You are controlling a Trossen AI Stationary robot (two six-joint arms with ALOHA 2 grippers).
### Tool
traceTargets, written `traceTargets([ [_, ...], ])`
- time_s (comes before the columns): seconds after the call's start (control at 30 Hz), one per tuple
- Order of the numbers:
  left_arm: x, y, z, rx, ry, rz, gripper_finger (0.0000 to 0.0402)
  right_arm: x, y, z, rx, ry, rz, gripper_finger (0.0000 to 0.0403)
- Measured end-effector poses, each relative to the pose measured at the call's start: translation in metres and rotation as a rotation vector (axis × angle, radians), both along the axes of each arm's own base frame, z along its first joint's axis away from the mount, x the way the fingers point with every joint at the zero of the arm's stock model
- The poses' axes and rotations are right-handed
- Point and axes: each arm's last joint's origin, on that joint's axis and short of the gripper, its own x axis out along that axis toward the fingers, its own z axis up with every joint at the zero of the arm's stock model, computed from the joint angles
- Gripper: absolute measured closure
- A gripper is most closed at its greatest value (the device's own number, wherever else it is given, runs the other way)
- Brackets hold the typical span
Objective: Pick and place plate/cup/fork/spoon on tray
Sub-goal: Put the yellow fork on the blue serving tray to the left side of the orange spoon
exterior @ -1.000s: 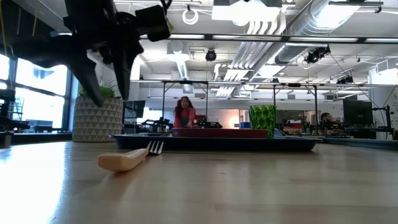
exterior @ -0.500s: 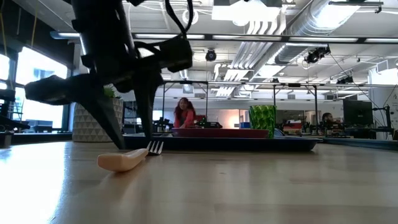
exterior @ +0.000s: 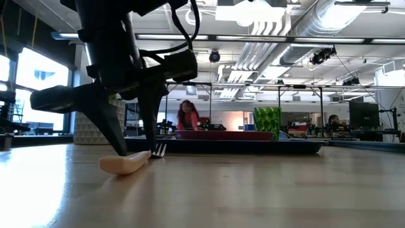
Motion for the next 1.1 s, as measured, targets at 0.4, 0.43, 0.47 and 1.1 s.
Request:
traceTargets([
  [0.4, 0.006, 0.0, -0.009, -0.008, -0.002, 0.006, 0.0264, 0.0, 0.0, 0.0, 0.002, 0.001, 0.002, 0.0291],
  [0.43, 0.006, 0.0, -0.012, -0.011, 0.004, 0.007, 0.0264, 0.0, 0.0, 0.0, 0.002, 0.001, 0.003, 0.0291],
  [0.47, 0.007, 0.0, -0.014, -0.016, 0.009, 0.006, 0.0264, 0.0, 0.0, 0.0, 0.002, 0.001, 0.002, 0.0291],
  [1.1, 0.001, 0.005, -0.018, 0.091, 0.211, -0.123, 0.0318, 0.0, 0.001, 0.0, 0.021, 0.001, 0.014, 0.0291],
])
